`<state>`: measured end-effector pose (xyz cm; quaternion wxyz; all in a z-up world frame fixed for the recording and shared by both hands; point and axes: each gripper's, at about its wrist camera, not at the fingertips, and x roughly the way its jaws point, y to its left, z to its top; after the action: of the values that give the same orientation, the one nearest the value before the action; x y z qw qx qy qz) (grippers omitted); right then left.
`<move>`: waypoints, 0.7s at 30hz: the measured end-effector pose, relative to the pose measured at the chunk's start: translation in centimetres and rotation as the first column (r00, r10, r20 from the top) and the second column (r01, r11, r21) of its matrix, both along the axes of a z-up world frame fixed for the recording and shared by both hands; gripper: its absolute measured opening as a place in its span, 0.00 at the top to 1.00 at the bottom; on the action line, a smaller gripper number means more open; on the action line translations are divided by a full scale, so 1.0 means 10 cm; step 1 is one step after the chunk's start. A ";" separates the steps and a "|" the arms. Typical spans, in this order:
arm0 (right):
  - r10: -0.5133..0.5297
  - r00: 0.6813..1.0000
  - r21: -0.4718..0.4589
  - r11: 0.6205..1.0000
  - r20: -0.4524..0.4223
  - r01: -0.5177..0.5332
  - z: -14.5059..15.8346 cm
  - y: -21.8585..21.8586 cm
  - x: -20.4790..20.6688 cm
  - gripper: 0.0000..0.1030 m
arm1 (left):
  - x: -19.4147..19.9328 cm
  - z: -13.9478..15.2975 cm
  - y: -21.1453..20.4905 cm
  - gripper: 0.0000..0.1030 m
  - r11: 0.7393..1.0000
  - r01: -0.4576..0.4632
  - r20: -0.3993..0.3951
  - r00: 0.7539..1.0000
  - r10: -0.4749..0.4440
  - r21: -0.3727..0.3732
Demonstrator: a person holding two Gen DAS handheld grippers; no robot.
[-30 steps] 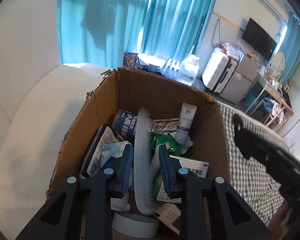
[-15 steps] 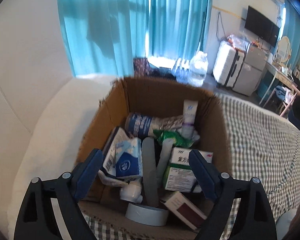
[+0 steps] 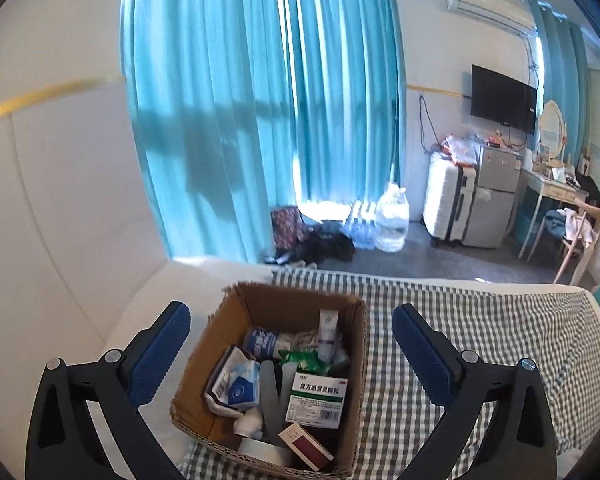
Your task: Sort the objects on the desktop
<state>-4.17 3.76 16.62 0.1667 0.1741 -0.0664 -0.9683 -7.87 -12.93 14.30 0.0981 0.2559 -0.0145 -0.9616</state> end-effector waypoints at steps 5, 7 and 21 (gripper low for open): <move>-0.038 0.999 0.053 0.998 -0.003 0.038 -0.04 0.19 0.17 0.00 | 0.16 -0.11 0.19 0.00 0.999 0.032 -0.014 0.999 -0.032 0.016; -0.068 0.997 0.083 0.994 0.023 0.066 -0.17 0.23 0.17 0.00 | 0.20 -0.28 0.24 0.00 0.997 0.056 -0.015 0.998 -0.055 0.052; -0.202 0.936 0.200 0.969 0.289 0.148 -1.80 0.40 0.02 0.00 | 0.27 -1.54 0.31 0.00 0.997 0.031 0.122 0.992 -0.039 0.073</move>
<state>-4.02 7.80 -1.37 0.0512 0.3298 -0.0212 -0.9424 -5.20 -9.81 -1.06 0.0709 0.3177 0.0092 -0.9455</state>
